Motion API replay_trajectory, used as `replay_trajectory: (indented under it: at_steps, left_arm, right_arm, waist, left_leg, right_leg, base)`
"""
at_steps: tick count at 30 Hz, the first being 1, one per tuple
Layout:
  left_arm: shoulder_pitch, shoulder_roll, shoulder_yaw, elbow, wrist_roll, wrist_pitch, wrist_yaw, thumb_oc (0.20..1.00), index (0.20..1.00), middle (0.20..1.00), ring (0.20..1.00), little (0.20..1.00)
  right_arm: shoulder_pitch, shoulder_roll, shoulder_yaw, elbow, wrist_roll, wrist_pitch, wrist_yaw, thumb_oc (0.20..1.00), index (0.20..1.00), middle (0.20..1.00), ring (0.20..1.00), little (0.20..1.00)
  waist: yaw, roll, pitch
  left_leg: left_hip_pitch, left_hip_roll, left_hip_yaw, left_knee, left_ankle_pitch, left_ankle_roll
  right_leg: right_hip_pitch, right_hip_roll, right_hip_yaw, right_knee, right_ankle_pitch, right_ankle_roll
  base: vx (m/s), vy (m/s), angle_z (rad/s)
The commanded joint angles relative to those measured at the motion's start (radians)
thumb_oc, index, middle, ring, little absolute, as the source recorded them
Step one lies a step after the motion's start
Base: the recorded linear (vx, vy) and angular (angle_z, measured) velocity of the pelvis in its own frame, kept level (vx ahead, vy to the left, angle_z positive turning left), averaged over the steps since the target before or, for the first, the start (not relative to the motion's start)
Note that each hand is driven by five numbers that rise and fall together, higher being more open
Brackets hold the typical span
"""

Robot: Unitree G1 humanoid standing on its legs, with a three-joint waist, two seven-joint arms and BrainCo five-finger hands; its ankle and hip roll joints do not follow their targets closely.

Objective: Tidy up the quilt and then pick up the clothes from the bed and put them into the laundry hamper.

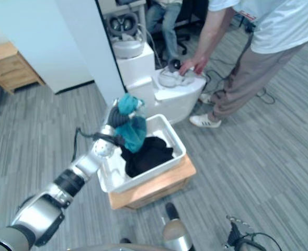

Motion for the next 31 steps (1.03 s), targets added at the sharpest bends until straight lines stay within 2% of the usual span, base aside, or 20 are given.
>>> replay_trajectory:
  at_steps: [1, 4, 7, 12, 16, 19, 22, 28, 31]
  left_arm:
    - [-0.006, -0.010, 0.047, 0.077, -0.137, -0.018, -0.042, 1.000, 1.000, 1.000, 1.000, 1.000]
    - [0.033, -0.017, 0.066, 0.118, -0.174, -0.010, -0.050, 1.000, 1.000, 1.000, 1.000, 1.000]
    - [0.100, 0.016, 0.161, 0.157, -0.285, -0.011, -0.056, 1.000, 1.000, 1.000, 1.000, 1.000]
    - [0.123, 0.087, 0.255, 0.287, -0.311, 0.006, -0.051, 1.000, 1.000, 1.000, 1.000, 1.000]
    - [0.214, 0.141, 0.344, 0.419, -0.355, 0.023, -0.117, 1.000, 1.000, 1.000, 1.000, 1.000]
    - [0.282, 0.151, 0.357, 0.463, -0.310, 0.033, -0.153, 1.000, 1.000, 1.000, 1.000, 1.000]
    - [0.408, 0.112, 0.378, 0.581, -0.215, 0.056, -0.176, 1.000, 1.000, 1.000, 1.000, 1.000]
    - [0.500, 0.039, 0.395, 0.724, -0.162, 0.087, -0.159, 1.000, 1.000, 1.000, 1.000, 1.000]
    - [0.544, -0.007, 0.393, 0.792, -0.145, 0.106, -0.153, 1.000, 1.000, 1.000, 1.000, 1.000]
  right_arm:
    - [-0.041, 0.001, 0.006, 0.030, 0.048, 0.023, -0.005, 1.000, 1.000, 1.000, 1.000, 1.000]
    - [-0.042, 0.016, 0.001, 0.043, 0.058, 0.027, -0.004, 1.000, 1.000, 1.000, 1.000, 1.000]
    - [-0.037, 0.041, -0.023, 0.052, 0.131, 0.032, 0.026, 1.000, 1.000, 1.000, 1.000, 1.000]
    - [-0.006, 0.029, -0.029, -0.020, 0.178, 0.015, 0.072, 1.000, 1.000, 1.000, 1.000, 1.000]
    - [-0.022, 0.035, -0.024, -0.010, 0.190, 0.018, 0.102, 1.000, 1.000, 1.000, 1.000, 1.000]
    - [-0.035, 0.046, -0.025, 0.015, 0.203, 0.020, 0.119, 1.000, 1.000, 1.000, 1.000, 1.000]
    - [-0.095, 0.104, -0.024, 0.140, 0.230, 0.028, 0.122, 1.000, 1.000, 1.000, 1.000, 1.000]
    - [-0.150, 0.179, -0.069, 0.285, 0.318, 0.049, 0.094, 1.000, 1.000, 1.000, 1.000, 1.000]
    - [-0.189, 0.233, -0.115, 0.342, 0.422, 0.055, 0.063, 1.000, 1.000, 1.000, 1.000, 1.000]
  waist:
    - [0.012, -0.037, 0.027]
    - [0.021, -0.038, 0.022]
    - [0.046, -0.052, 0.016]
    - [0.064, -0.073, 0.007]
    - [0.096, -0.091, -0.004]
    - [0.110, -0.098, -0.004]
    - [0.145, -0.107, -0.009]
    - [0.184, -0.114, -0.017]
    - [0.208, -0.115, -0.018]
  left_leg:
    - [0.048, 0.041, -0.004, 0.002, -0.073, -0.055]
    - [0.045, 0.043, -0.010, 0.002, -0.069, -0.055]
    - [0.051, 0.044, -0.024, 0.002, -0.072, -0.054]
    - [0.068, 0.046, -0.033, 0.002, -0.073, -0.056]
    - [0.082, 0.046, -0.046, 0.002, -0.076, -0.055]
    - [0.092, 0.044, -0.052, 0.002, -0.080, -0.052]
    - [0.099, 0.043, -0.066, 0.002, -0.086, -0.045]
    - [0.097, 0.038, -0.084, 0.002, -0.091, -0.037]
    - [0.097, 0.031, -0.098, 0.002, -0.095, -0.030]
  right_leg:
    - [0.069, -0.008, -0.033, 0.001, -0.188, 0.028]
    - [0.067, -0.006, -0.036, 0.001, -0.184, 0.024]
    - [0.083, -0.003, -0.044, 0.001, -0.186, 0.019]
    - [0.109, 0.000, -0.051, 0.001, -0.188, 0.016]
    - [0.129, 0.001, -0.065, 0.001, -0.190, 0.015]
    - [0.144, 0.000, -0.069, 0.001, -0.195, 0.014]
    - [0.158, -0.001, -0.071, 0.002, -0.201, 0.008]
    - [0.167, -0.005, -0.084, 0.001, -0.204, 0.004]
    - [0.174, -0.010, -0.093, 0.001, -0.205, 0.002]
  base:
    - [0.00, 0.000, 0.00]
    - [0.00, -0.009, 0.05]
    - [-0.02, -0.011, 0.07]
    - [0.00, -0.005, 0.10]
    - [-0.01, 0.007, 0.04]
    - [0.00, 0.020, 0.09]
    - [0.00, 0.039, 0.02]
    - [0.01, 0.026, 0.12]
    - [0.01, 0.046, 0.15]
